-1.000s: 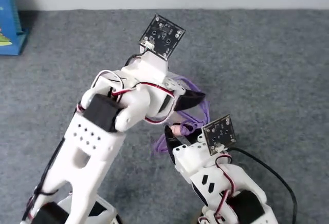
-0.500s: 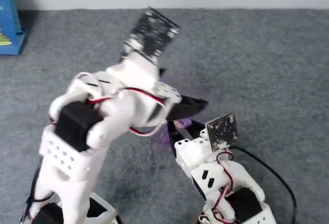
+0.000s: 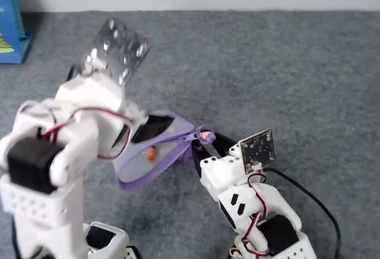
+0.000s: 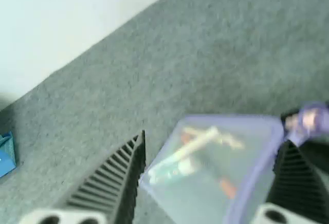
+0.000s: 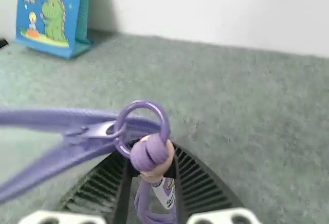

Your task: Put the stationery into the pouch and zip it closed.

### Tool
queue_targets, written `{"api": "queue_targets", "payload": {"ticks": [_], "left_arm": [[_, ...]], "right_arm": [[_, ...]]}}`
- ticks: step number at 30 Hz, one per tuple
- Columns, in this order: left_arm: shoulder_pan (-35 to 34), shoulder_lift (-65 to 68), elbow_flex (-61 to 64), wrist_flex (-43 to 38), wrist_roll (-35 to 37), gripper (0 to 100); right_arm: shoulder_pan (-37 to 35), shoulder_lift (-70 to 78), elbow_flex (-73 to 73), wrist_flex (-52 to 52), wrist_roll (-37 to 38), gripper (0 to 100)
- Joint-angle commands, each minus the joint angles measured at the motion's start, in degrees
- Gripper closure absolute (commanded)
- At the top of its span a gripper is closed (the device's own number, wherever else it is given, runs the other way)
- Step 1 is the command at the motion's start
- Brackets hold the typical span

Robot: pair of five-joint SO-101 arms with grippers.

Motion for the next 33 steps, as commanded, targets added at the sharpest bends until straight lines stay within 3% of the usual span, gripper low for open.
{"api": "queue_targets", "payload": {"ticks": [1, 13, 17, 21, 25, 28, 33], "left_arm": [[-0.35, -8.53, 7.08, 0.97, -3.16, 63], [-0.26, -29.36, 23.16, 1.05, -7.56, 63], [4.4, -34.2, 29.05, 1.14, -7.47, 64], [9.23, -36.57, 33.89, 1.14, -7.3, 71], [9.85, -35.16, 38.37, 1.14, -7.38, 76], [6.07, -33.58, 40.31, 0.44, -7.47, 76], [-9.05, -30.95, 41.1, -9.67, -7.74, 76]], "right_arm": [[0.48, -0.57, -1.32, -5.05, -0.79, 99.1], [0.04, 0.13, -5.63, -12.09, -3.87, 99.1], [0.04, 4.35, -5.8, -15.6, -3.87, 99.1], [0.22, 12.26, -7.38, -18.24, -3.96, 99.1], [0.31, 17.63, -11.08, -18.15, -6.15, 99.1], [0.31, 18.15, -11.96, -17.54, -6.77, 99.1], [0.31, 18.15, -12.31, -11.47, -6.77, 99.1]]}}
